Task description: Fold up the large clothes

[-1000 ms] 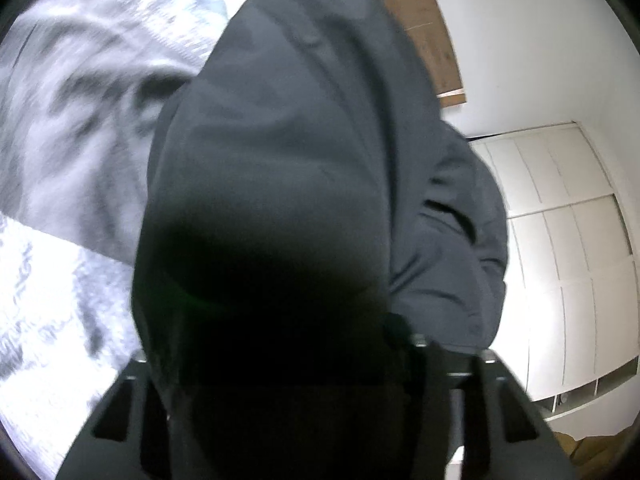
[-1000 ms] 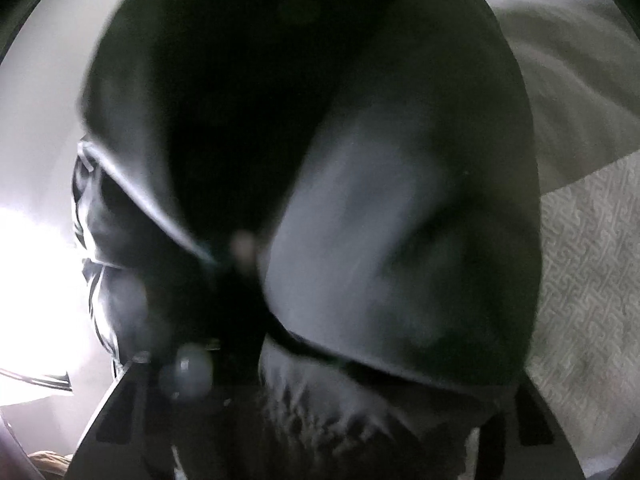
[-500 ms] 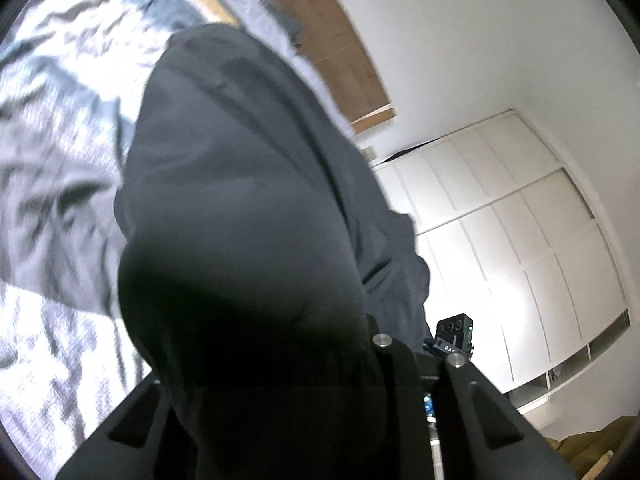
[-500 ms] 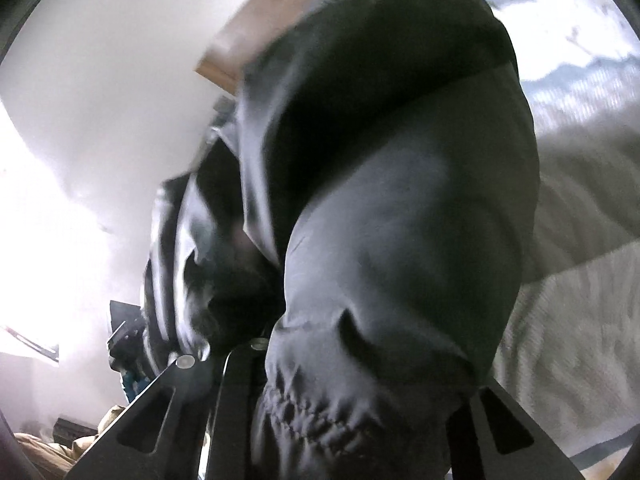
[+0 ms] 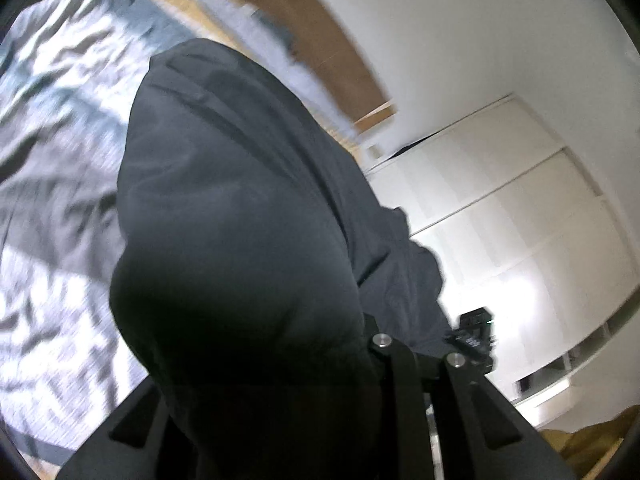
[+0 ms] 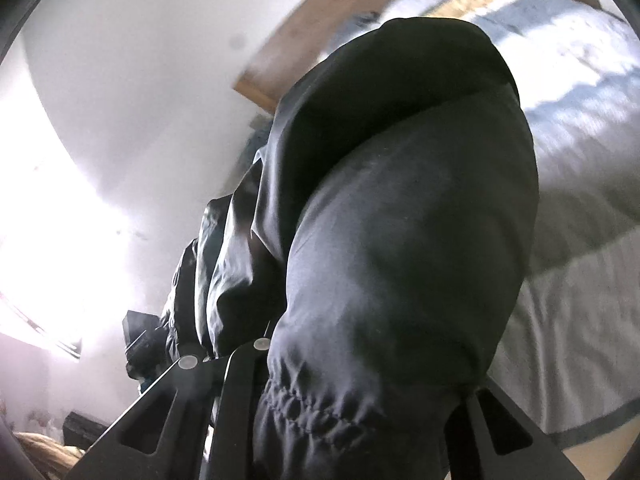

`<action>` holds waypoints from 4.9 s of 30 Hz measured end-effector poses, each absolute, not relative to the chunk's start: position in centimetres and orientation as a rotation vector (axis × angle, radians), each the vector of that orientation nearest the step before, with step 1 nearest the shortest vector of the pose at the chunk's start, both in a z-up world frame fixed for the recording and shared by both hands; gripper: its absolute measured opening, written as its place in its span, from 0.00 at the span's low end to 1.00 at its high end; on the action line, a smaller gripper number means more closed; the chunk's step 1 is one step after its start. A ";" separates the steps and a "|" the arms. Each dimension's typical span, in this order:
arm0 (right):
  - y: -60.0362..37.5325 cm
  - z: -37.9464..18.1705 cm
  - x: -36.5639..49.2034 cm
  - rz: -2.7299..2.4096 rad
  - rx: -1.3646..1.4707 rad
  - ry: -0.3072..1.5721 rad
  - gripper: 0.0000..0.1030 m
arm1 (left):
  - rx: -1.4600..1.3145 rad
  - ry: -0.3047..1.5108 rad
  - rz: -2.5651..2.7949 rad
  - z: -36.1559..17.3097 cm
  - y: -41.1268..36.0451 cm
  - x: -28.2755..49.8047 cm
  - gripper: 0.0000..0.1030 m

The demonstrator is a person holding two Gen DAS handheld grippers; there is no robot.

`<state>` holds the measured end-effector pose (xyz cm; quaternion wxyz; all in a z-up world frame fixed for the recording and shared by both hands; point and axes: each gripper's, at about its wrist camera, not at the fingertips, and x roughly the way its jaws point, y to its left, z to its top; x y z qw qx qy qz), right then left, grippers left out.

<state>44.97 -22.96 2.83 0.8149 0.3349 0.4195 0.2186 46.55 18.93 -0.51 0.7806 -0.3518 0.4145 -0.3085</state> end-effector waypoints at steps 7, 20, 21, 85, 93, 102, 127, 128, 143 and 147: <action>-23.2 -2.5 45.9 0.337 0.737 0.974 0.19 | -0.744 0.986 -0.546 -7.4 20.6 46.7 0.20; -23.5 -5.6 45.1 0.361 0.679 0.908 0.40 | -0.586 0.854 -0.581 -8.8 20.2 45.2 0.38; -23.6 -5.7 45.4 0.355 0.681 0.904 0.42 | -0.577 0.850 -0.580 -9.1 20.2 45.1 0.40; -17.6 6.2 11.0 -0.025 0.078 0.624 0.99 | -0.067 0.616 0.031 6.3 3.6 9.1 0.80; -18.4 6.5 8.2 -0.065 0.076 0.595 0.99 | -0.075 0.619 0.049 6.5 3.0 7.2 0.80; -18.9 6.6 7.0 -0.085 0.060 0.561 0.99 | -0.030 0.624 0.006 5.9 1.3 6.1 0.80; -19.3 4.5 8.2 -0.071 0.071 0.599 1.00 | -0.018 0.681 0.012 3.0 1.2 7.3 0.80; -19.3 4.3 8.3 -0.070 0.073 0.602 1.00 | -0.016 0.683 0.012 2.9 1.2 7.3 0.80; -19.2 3.6 8.8 -0.065 0.077 0.621 1.00 | 0.001 0.693 -0.002 2.2 0.6 7.5 0.80; -19.1 3.4 8.8 -0.064 0.074 0.623 1.00 | 0.003 0.694 -0.006 2.1 0.5 7.4 0.80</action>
